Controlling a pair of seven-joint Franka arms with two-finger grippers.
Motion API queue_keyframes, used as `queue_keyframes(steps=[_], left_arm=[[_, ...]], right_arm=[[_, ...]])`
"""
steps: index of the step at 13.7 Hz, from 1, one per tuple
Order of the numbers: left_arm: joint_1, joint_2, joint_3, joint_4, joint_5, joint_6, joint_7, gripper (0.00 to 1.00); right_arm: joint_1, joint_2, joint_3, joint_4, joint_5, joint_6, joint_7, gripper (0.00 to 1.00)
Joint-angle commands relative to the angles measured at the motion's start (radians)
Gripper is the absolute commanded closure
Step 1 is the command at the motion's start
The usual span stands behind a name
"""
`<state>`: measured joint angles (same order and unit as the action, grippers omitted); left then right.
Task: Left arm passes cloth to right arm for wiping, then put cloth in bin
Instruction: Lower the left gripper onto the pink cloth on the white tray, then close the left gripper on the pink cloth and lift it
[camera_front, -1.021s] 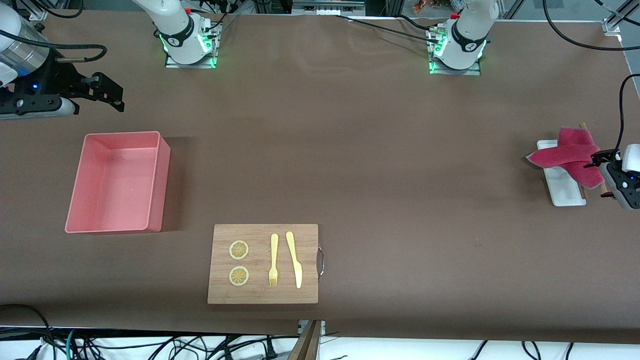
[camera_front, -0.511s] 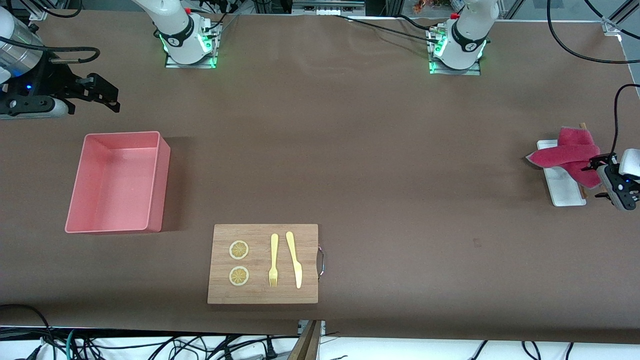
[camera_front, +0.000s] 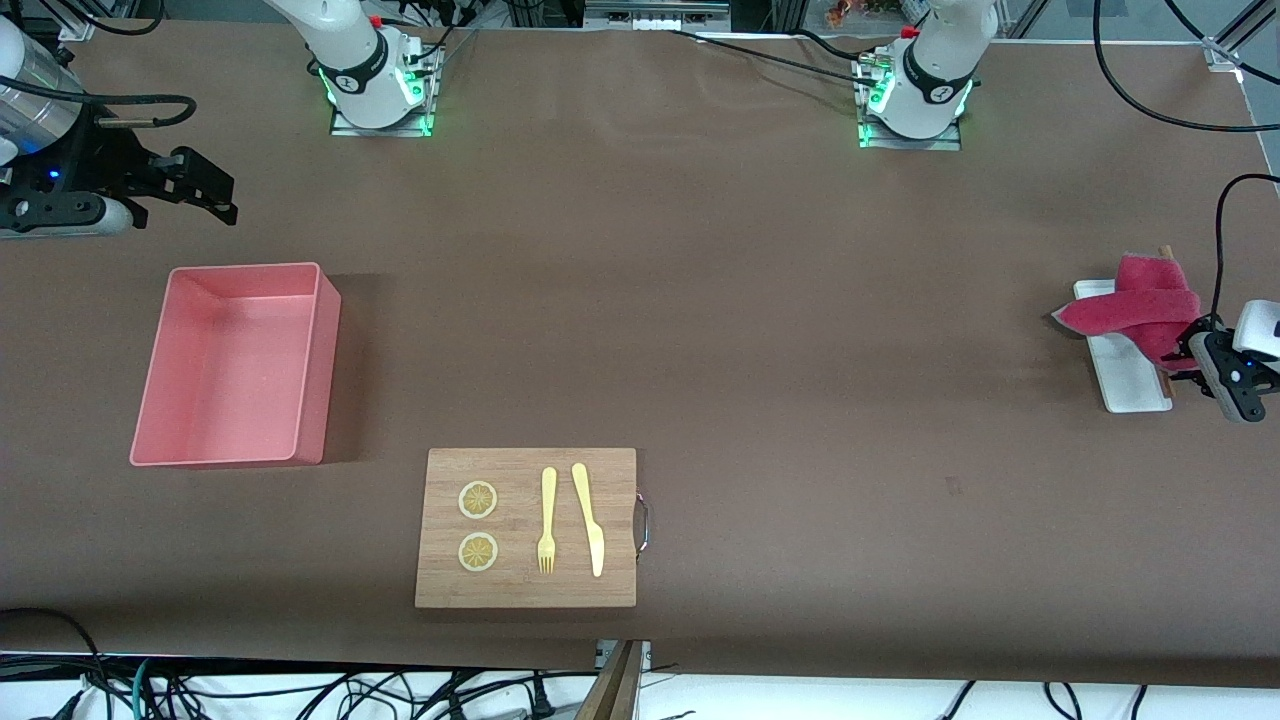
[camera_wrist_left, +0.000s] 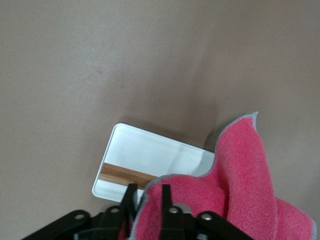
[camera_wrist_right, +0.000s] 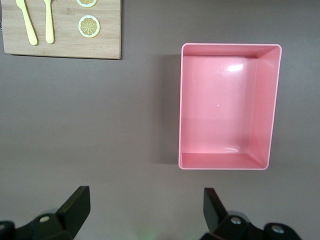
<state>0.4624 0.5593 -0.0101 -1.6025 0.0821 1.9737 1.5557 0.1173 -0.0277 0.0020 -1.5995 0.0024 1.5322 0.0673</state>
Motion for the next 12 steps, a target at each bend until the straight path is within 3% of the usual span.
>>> queue_keyframes(steps=[1, 4, 7, 12], left_arm=[[0.01, 0.008, -0.008, 0.035, 0.022, -0.018, 0.027, 1.0], [0.007, -0.019, -0.014, 0.035, 0.025, -0.041, 0.026, 1.0], [-0.004, -0.102, -0.042, 0.044, 0.01, -0.154, 0.006, 1.0], [-0.062, -0.134, -0.1, 0.222, 0.024, -0.48, -0.224, 1.0]], right_arm=[[-0.005, -0.015, 0.004, -0.011, 0.01, -0.004, 0.003, 0.0], [-0.007, -0.015, 0.004, -0.01, 0.01, 0.0, -0.001, 0.0], [-0.007, -0.011, 0.003, -0.004, 0.008, -0.003, -0.015, 0.0], [-0.007, 0.003, 0.003, 0.02, 0.008, -0.012, -0.014, 0.0]])
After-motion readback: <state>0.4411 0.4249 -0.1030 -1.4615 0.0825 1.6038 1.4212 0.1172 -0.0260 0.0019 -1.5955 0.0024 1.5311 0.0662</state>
